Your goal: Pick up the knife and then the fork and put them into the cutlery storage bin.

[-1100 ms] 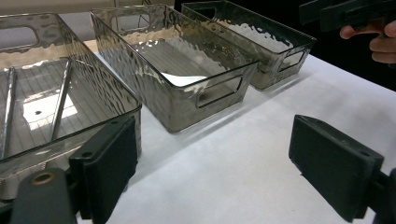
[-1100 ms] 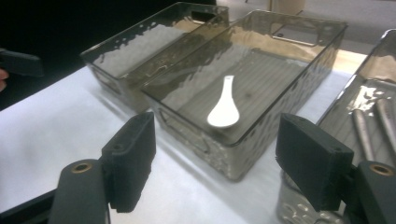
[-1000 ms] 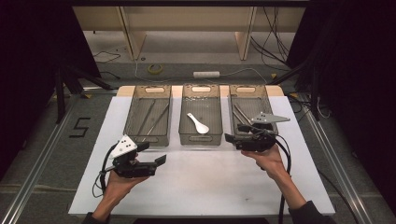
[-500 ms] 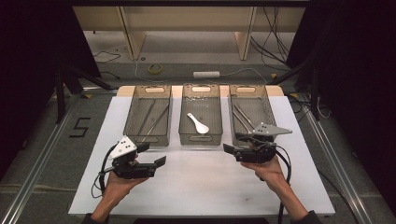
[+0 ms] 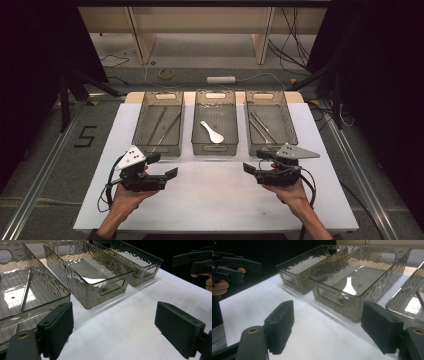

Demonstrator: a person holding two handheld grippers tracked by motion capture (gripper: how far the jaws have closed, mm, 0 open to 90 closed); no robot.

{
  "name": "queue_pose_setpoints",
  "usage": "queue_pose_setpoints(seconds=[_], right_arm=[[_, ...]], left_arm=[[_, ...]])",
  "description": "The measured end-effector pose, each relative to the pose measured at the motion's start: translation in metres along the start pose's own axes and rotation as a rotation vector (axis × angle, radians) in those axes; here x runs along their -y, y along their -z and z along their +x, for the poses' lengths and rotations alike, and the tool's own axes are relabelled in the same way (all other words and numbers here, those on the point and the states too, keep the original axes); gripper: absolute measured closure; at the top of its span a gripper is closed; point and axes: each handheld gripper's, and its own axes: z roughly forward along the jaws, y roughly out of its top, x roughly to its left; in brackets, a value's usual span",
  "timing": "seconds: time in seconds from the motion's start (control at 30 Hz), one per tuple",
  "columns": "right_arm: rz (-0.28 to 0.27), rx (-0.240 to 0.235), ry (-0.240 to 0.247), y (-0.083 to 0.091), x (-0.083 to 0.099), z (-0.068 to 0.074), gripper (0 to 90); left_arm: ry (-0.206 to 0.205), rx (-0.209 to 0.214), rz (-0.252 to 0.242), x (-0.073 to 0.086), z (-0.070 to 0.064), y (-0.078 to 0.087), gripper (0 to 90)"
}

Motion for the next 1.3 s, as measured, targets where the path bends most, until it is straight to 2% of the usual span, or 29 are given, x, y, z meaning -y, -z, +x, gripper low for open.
queue_pose_setpoints(seconds=[0.6, 0.93, 1.2, 1.3], right_arm=[[-0.008, 0.037, 0.006, 0.014, 0.017, 0.006, 21.5], [0.019, 0.051, -0.002, 0.017, 0.025, 0.006, 20.2], [0.067, 0.061, 0.006, 0.016, 0.031, 0.007, 20.2], [0.062, 0.061, 0.007, 0.016, 0.031, 0.007, 20.3]], left_arm=[[0.011, 0.005, -0.003, 0.0, 0.0, 0.0, 14.9], [0.011, 0.006, -0.002, 0.0, 0.0, 0.001, 14.8], [0.005, 0.008, -0.002, 0.0, 0.0, 0.001, 14.8], [0.006, 0.008, -0.001, 0.0, -0.001, 0.0, 14.8]])
